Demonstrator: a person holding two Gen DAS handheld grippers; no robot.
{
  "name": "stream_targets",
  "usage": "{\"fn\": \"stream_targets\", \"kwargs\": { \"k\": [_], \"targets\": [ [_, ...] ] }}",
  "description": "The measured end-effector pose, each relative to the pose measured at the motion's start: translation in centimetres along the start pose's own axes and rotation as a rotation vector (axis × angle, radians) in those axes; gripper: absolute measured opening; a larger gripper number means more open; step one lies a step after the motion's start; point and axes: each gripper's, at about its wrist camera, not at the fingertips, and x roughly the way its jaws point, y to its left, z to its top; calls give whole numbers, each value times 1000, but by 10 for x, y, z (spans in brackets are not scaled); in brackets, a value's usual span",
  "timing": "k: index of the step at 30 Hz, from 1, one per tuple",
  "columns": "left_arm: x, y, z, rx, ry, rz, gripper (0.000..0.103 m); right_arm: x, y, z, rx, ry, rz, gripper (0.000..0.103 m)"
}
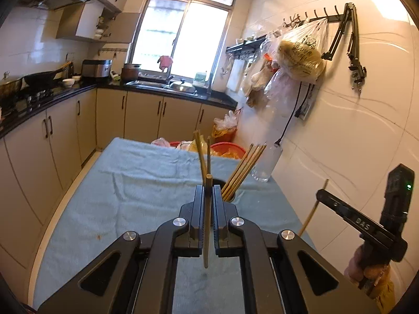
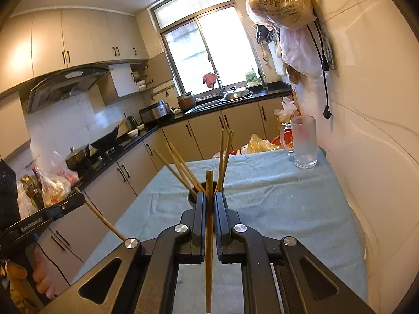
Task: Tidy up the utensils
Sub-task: 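Drop both chopsticks into the holder by opening both grippers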
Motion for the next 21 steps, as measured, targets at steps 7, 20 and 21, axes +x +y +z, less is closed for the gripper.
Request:
{"fn": "stream_targets", "kwargs": {
  "k": [7,20,21],
  "targets": [
    [9,-7,44,14,-48,-49,5,19,-3,41,12,-54,23,6],
    [67,-41,118,53,-210,-70,5,80,10,109,40,-269,-15,6],
    [79,-44,120,57,-201,-69,5,87,11,109,32,-270,-28,6]
  ]
}}
